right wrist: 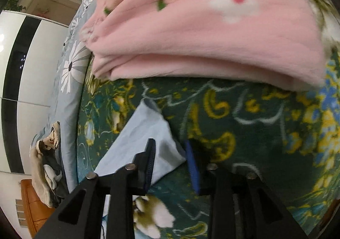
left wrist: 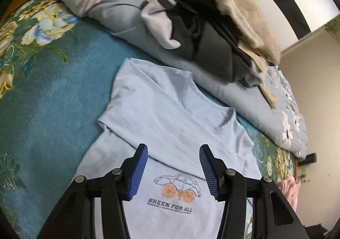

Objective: Fold clothes

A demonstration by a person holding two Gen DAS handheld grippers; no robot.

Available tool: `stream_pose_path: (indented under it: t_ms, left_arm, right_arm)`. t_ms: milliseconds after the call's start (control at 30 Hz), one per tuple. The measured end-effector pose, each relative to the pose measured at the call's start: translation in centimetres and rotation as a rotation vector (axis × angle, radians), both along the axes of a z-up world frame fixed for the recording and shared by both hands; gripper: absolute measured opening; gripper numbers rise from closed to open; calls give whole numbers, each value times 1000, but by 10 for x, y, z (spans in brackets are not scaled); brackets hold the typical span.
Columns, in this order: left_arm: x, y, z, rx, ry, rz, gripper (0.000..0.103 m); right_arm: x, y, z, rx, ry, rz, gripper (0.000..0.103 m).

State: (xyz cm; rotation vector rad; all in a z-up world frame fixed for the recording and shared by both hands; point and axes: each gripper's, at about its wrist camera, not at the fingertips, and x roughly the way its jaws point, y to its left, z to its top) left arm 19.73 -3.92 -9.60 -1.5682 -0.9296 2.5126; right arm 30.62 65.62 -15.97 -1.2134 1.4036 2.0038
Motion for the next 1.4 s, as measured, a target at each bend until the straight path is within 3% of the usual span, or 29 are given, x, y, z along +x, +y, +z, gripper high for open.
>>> stream_pose_path:
  t_ms: [100,367,467,567,667,800,967,1233,1300,1333,1400]
  left_arm:
    - [11,-15,10,-3,33,5,55]
    - [53,-94,18,21,98,131,55]
    - [62,-118,14,33,102,173,55]
    - [72,-138,9,46,95,222,55]
    - [82,-151,7,65,85,258,55]
    - [96,-155,3,107,54,240,55]
    - [104,-156,0,65,24,224,55]
    - [103,-157,-10,53,-13,221,55]
    - [99,-150,-15,57,-26,200,55]
    - [98,-146,-17,60,-33,188,55]
    - [94,-137,-23,65,-45,164,55]
  right_arm:
    - [-16,-13,15,51,-43,19,3]
    - [-91,-121,167,254,291,342,2]
    - [-118,-184,210,227,422,460,2]
    - [-151,-262,224,143,502,606,2]
    - [-184,-359,208,92,488,769,2]
    - [-208,-476,150,79,360,974,2]
    - [-211,-561,84,58,191,1086,2]
    - [-196,-624,45,141,84,1276,7]
    - [-196,-623,41,115,72,1305,22]
    - [-196,-616,44,93,90,1306,35]
    - [-195,-601,50,50,127,1308,37]
